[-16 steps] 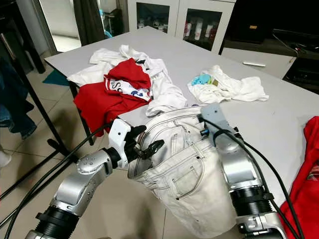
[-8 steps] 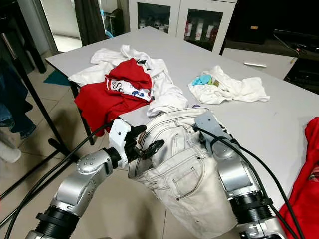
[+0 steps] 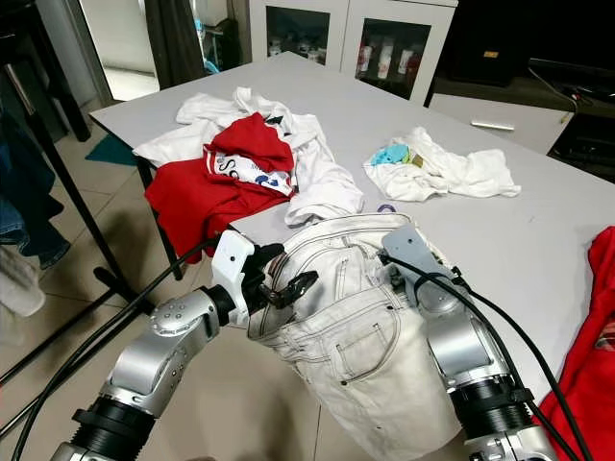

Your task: Hang hanger

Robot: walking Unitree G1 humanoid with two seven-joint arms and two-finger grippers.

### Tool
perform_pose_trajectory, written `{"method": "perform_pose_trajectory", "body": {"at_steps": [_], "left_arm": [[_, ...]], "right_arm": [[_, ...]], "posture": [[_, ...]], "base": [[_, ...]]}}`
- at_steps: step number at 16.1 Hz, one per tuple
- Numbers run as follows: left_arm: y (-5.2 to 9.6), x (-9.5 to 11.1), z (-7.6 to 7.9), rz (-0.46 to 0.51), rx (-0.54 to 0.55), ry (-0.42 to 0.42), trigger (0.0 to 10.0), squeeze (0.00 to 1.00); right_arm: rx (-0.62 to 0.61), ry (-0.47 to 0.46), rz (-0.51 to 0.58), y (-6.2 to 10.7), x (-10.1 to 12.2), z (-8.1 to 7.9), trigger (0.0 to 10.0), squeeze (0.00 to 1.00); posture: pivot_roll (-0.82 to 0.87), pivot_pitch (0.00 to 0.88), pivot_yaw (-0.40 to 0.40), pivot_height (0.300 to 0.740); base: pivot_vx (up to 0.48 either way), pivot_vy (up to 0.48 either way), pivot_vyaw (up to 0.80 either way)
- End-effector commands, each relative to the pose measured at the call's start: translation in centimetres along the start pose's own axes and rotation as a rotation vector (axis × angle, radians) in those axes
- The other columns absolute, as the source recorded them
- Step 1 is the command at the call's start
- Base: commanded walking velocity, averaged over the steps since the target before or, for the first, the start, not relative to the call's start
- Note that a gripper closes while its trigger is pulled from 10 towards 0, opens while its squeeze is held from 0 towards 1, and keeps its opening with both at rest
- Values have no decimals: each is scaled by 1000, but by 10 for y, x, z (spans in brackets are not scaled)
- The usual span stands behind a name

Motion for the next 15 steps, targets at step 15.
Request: {"method": "perform_pose_trajectory", "body": {"at_steps": [15], "left_arm": [[-3,4,1,11,1,-19,10000,0]], "right_arm": [[-142,-296,151,-12,20,28,0,0]], "posture": [[-12,0,-58,740]], "base": [[0,0,0]]}}
Point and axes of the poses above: a point about 5 cm out from each wrist's last joint towards the gripper, its own y axis pointing back from the gripper into the wrist, its own x axis along the axis of the wrist's last joint, z = x × y, the point moved 5 cm from there along -y, pointing out of the wrist towards the gripper, and after that the axes turned 2 degrees about -y, right-handed, at the moved point
